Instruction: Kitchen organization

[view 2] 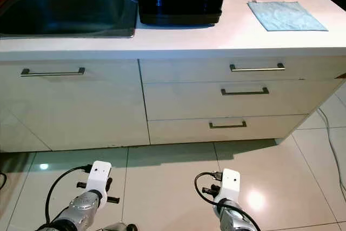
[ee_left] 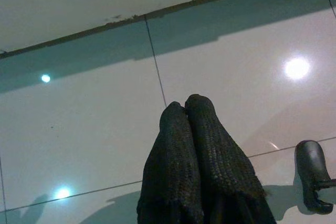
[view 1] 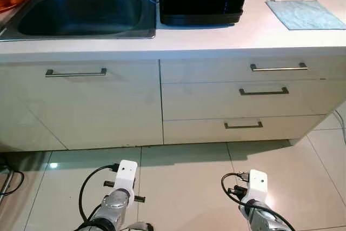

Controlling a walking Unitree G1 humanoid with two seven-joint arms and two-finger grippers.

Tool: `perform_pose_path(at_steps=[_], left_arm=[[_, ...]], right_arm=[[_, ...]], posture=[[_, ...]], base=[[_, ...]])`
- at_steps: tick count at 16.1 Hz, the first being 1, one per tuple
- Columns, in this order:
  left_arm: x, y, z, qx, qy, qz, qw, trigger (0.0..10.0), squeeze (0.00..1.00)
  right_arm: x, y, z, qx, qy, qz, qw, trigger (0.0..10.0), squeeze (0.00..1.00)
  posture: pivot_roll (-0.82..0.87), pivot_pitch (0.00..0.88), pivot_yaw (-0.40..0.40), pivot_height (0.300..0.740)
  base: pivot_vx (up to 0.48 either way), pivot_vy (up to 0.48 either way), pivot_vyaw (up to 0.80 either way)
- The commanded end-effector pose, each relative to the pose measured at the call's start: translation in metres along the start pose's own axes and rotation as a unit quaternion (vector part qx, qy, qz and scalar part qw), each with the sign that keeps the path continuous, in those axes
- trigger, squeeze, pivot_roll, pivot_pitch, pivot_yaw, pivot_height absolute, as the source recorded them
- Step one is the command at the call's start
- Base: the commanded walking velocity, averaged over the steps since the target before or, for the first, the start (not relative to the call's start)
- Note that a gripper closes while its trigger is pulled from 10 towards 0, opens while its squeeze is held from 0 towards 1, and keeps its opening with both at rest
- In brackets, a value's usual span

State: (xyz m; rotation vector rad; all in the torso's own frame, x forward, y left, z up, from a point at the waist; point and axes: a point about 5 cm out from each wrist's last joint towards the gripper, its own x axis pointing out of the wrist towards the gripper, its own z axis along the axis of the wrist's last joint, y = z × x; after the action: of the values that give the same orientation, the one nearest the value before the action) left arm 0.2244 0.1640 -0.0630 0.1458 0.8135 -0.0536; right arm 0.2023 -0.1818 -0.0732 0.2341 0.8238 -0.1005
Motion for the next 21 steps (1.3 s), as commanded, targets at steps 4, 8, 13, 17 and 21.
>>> perform_pose_path(at_steps=[4,8,13,17,21], left_arm=[[-0.0012,0.0013,-0.0052,-0.001,0.005,0.008,1.000,10.0,0.00],[-0.0014,0.0021,-0.0063,0.003,0.007,0.007,1.000,10.0,0.00],[-0.0015,0.0035,-0.0062,0.007,0.007,0.006,1.000,10.0,0.00],[-0.0013,0.0039,-0.0054,0.010,0.006,0.006,1.000,10.0,0.00],[-0.0016,0.0034,-0.0065,0.008,0.007,0.006,1.000,10.0,0.00]], right_arm=[[-0.0008,-0.0019,-0.0018,-0.011,0.002,-0.002,1.000,10.0,0.00],[-0.0008,-0.0018,-0.0019,-0.011,0.001,-0.002,1.000,10.0,0.00],[-0.0008,-0.0001,-0.0032,-0.005,0.002,-0.005,1.000,10.0,0.00],[-0.0006,0.0010,-0.0031,-0.007,0.002,-0.003,1.000,10.0,0.00],[-0.0012,-0.0002,-0.0050,0.002,0.003,-0.008,1.000,10.0,0.00]], posture=[[0.02,0.048,0.022,0.740],[0.02,0.056,0.030,0.740],[0.02,0.065,0.037,0.740],[0.01,0.060,0.040,0.740],[0.02,0.065,0.039,0.740]], base=[[0.000,0.000,0.00],[0.000,0.000,0.47],[0.000,0.000,0.37],[0.000,0.000,0.11],[0.000,0.000,0.12]])
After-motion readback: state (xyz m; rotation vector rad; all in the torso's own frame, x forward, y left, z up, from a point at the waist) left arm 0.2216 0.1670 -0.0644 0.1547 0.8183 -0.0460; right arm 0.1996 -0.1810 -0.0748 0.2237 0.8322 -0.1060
